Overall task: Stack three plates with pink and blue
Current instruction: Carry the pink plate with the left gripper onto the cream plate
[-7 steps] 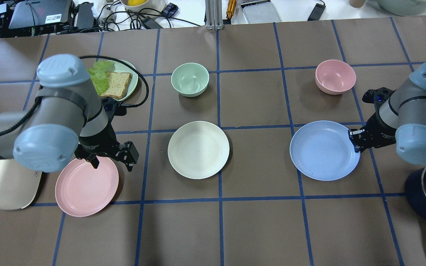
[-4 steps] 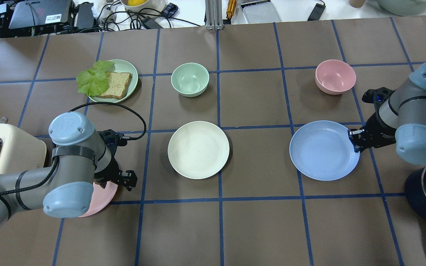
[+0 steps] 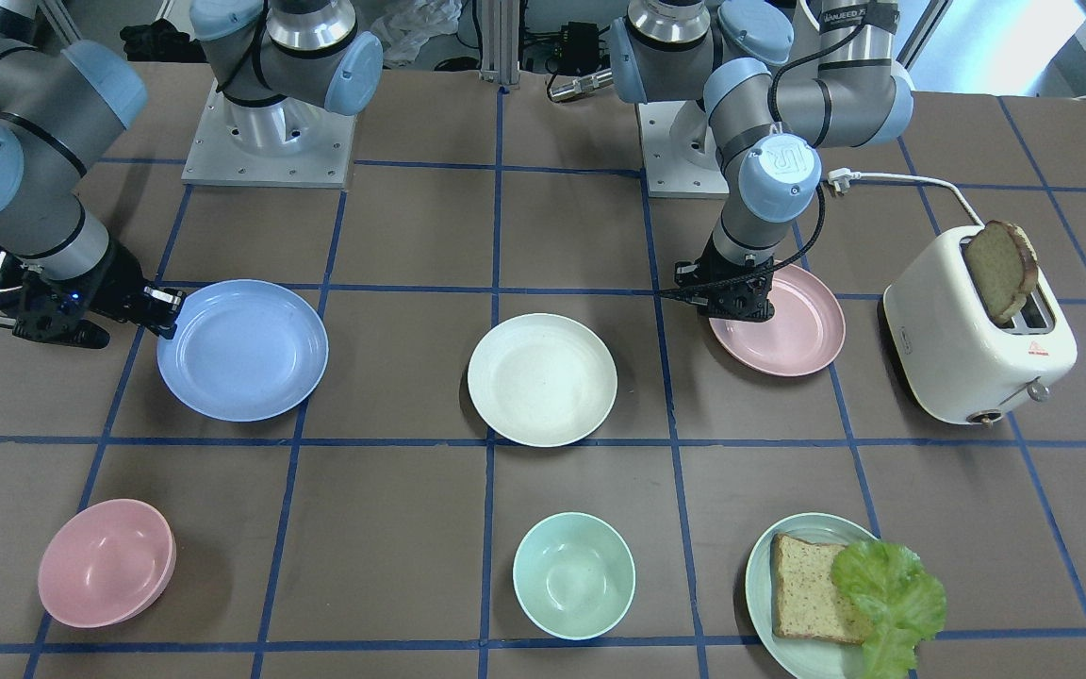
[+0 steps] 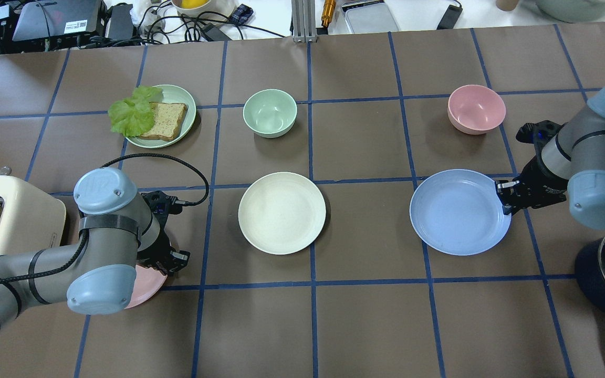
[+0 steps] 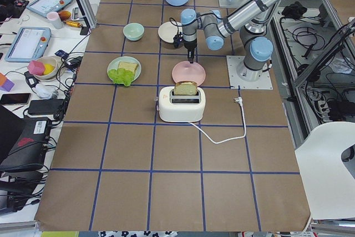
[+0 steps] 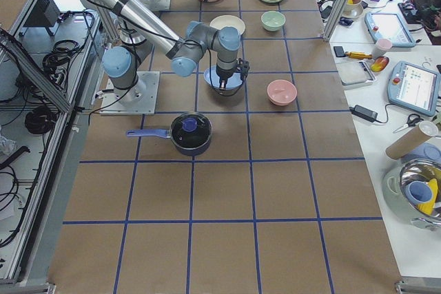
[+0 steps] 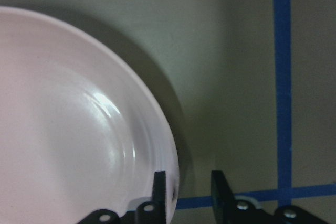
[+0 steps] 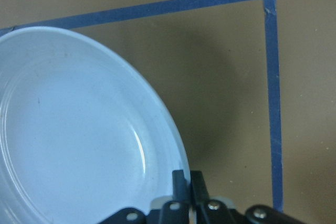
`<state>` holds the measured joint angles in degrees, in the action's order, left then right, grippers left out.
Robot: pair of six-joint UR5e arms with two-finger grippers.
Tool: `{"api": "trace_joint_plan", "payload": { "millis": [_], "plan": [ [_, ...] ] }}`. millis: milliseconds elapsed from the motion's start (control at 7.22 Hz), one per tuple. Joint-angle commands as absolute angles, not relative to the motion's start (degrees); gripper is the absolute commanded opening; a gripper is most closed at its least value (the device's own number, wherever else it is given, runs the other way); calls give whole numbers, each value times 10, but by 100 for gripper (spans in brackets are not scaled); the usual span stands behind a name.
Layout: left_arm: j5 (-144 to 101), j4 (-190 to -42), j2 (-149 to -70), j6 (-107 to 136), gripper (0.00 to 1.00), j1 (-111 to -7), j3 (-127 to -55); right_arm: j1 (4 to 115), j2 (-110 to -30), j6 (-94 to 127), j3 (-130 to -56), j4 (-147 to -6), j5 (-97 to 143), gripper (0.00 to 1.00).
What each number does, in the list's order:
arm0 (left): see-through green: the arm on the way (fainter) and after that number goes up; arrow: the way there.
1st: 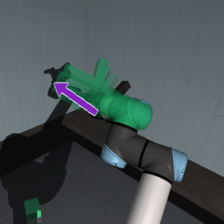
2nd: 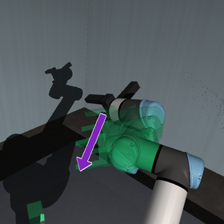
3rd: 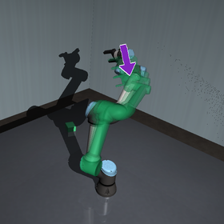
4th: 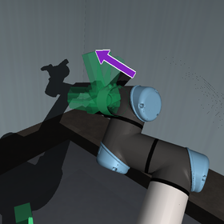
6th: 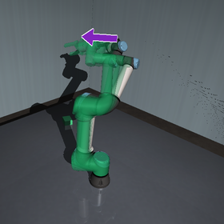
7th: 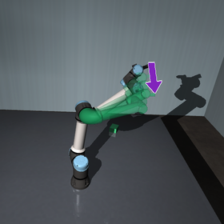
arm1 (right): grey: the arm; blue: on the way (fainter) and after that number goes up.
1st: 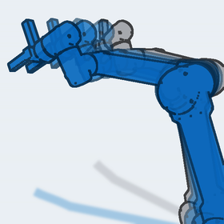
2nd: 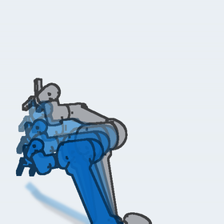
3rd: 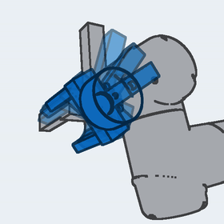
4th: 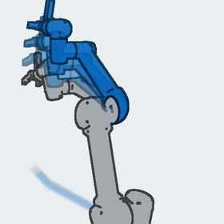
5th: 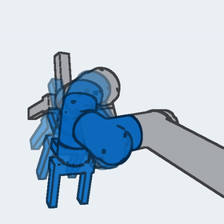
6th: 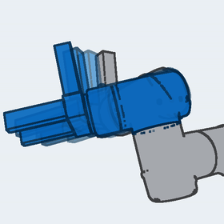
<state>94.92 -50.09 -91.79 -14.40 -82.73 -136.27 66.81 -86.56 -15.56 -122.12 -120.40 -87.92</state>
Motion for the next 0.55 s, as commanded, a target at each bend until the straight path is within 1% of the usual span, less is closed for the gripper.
{"api": "trace_joint_plan", "payload": {
  "millis": [0,277,415],
  "plan": [
    [949,-493,-921,-143,0,-827,-1362,669,-867,-154,-1188,-1157,-863,0],
    [950,-479,-896,-134,0,-840,-1345,669,-867,-154,-1176,-1152,-853,0],
    [950,-486,-888,-126,0,-845,-1320,669,-867,-151,-1172,-1143,-841,0]
  ]
}}
